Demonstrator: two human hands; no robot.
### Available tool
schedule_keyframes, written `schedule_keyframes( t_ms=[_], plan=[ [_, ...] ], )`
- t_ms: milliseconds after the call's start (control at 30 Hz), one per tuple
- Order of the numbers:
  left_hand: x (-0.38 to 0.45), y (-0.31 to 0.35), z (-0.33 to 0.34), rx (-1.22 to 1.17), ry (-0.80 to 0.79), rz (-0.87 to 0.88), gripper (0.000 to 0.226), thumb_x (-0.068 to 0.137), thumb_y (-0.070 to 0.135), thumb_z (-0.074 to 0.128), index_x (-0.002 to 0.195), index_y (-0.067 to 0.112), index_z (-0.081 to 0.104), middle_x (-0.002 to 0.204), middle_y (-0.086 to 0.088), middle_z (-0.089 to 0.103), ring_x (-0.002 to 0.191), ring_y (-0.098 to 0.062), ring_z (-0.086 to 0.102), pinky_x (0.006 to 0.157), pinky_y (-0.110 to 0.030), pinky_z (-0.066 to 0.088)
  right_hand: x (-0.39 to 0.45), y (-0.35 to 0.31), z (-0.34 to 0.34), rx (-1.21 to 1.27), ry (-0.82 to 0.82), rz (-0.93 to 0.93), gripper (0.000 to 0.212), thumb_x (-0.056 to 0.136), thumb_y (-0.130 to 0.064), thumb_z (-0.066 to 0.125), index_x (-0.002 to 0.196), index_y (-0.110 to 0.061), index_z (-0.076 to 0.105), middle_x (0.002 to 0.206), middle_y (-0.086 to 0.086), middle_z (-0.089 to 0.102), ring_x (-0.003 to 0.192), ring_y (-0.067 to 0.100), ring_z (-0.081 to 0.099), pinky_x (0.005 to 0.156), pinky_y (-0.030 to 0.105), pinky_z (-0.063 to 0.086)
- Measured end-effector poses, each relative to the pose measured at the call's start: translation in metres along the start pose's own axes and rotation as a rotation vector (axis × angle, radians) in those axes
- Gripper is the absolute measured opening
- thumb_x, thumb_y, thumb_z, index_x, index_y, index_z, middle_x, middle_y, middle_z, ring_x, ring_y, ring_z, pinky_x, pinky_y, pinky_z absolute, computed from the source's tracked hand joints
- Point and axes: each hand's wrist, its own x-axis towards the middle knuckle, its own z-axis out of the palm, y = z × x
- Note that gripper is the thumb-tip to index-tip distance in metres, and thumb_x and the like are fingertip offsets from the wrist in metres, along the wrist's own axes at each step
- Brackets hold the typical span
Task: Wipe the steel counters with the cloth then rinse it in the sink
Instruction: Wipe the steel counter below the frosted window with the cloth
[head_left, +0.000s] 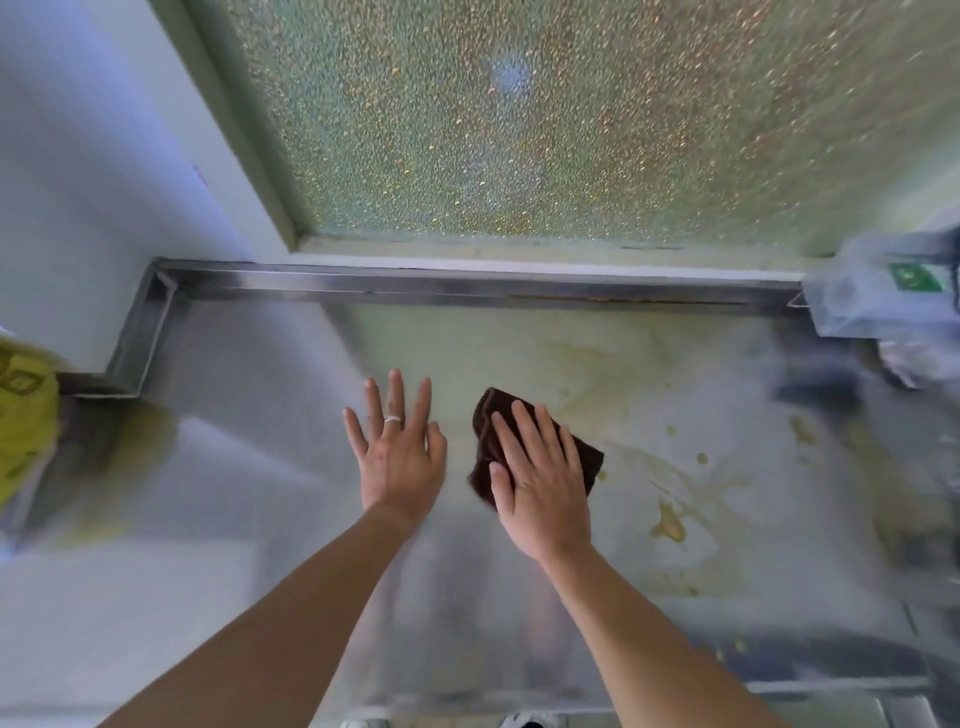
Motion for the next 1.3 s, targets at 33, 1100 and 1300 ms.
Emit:
schedule_keyframes(
  t_ms=[33,1100,1300],
  plan=[
    [0.008,0.008,0.002,-0.004,0.002,-0.023,0.059,0.103,0.040,0.022,0.161,0.039,0.012,0.172,0.000,0.003,0.157,-0.027,-0.014,0.124,-0.060,-0.002,0.015,0.010,-0.001,-0.008,0.008,0.004,0.054,0.105,-0.041,0.038,0.158,-0.025,0.037,0.168,0.002,0.028,0.157,0.026,0.019,0.123,0.050,0.023],
    [0.054,0.095,0.023,0.026,0.112,0.070,0.056,0.096,0.035,0.036,0.151,0.029,0.043,0.163,-0.004,0.034,0.156,-0.022,0.015,0.125,-0.050,0.015,0.146,0.123,-0.018,-0.097,0.199,0.283,0.043,0.098,-0.041,0.045,0.134,-0.018,0.056,0.137,0.009,0.052,0.121,0.033,0.050,0.102,0.048,0.037],
    [0.057,0.097,0.021,0.014,0.134,0.070,0.055,0.093,0.036,0.039,0.147,0.026,0.049,0.158,-0.007,0.041,0.153,-0.026,0.023,0.124,-0.050,0.017,0.122,0.118,-0.020,-0.002,0.218,0.093,0.030,0.094,-0.029,0.052,0.120,-0.019,0.064,0.115,0.003,0.059,0.103,0.028,0.056,0.086,0.042,0.045]
  ],
)
